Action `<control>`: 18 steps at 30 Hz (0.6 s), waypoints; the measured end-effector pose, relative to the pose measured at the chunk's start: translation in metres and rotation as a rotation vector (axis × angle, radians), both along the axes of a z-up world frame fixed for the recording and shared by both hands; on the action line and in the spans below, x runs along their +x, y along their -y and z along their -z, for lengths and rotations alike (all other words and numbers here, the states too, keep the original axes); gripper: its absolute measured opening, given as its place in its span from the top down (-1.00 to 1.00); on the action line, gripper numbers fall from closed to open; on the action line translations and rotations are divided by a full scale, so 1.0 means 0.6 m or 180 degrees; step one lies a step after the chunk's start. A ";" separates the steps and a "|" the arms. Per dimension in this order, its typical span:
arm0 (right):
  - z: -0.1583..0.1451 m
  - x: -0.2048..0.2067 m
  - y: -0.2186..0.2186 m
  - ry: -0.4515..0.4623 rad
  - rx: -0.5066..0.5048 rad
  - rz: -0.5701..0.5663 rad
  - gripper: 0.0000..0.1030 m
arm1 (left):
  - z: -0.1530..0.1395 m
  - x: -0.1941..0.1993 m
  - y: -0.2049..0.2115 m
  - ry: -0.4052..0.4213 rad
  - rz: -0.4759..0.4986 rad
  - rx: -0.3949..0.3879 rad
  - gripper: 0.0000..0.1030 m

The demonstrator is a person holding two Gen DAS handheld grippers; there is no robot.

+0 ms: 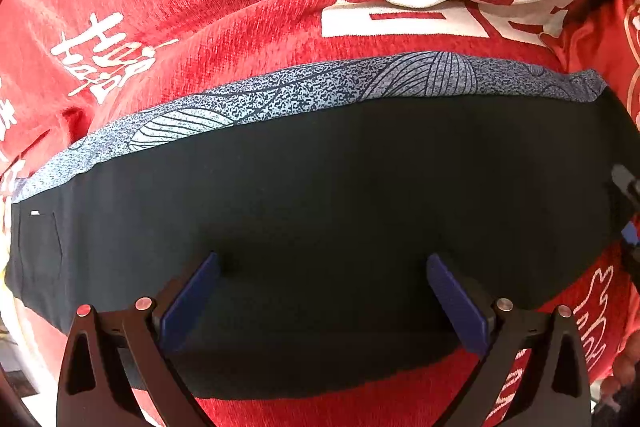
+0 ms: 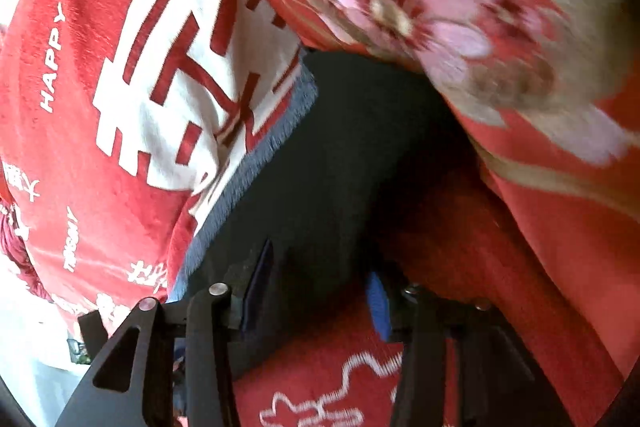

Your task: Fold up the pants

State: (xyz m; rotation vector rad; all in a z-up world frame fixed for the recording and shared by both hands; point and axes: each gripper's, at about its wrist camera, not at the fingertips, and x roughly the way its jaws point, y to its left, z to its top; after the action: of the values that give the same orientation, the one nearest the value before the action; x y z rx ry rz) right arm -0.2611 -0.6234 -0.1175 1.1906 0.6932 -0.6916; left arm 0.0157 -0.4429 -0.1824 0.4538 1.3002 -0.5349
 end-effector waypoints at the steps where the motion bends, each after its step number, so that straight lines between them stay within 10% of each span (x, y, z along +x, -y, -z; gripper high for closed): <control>1: 0.001 0.006 0.002 -0.0008 -0.0041 0.0016 0.03 | -0.001 0.001 0.000 0.0002 0.0003 -0.0003 -1.00; 4: -0.002 0.025 0.011 -0.0073 0.0079 0.0074 0.01 | -0.002 0.008 0.000 0.0004 0.0032 -0.0004 -1.00; 8: -0.019 0.039 0.016 -0.0288 0.0159 0.0017 0.68 | -0.027 0.008 0.007 0.0141 0.0056 0.0016 -0.65; 13: -0.068 0.048 0.009 -0.0088 0.0050 -0.0174 0.70 | -0.068 0.012 0.022 0.0213 0.0106 -0.0253 -0.50; 18: -0.113 0.062 -0.006 0.0084 -0.0063 -0.0339 0.70 | -0.008 -0.009 0.052 0.0028 0.0336 -0.0198 -0.51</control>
State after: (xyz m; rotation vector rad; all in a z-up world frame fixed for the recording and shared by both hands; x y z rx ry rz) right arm -0.2239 -0.6200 -0.0497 1.1344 0.7209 -0.5916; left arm 0.0103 -0.4739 -0.1775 0.4745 1.2526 -0.6592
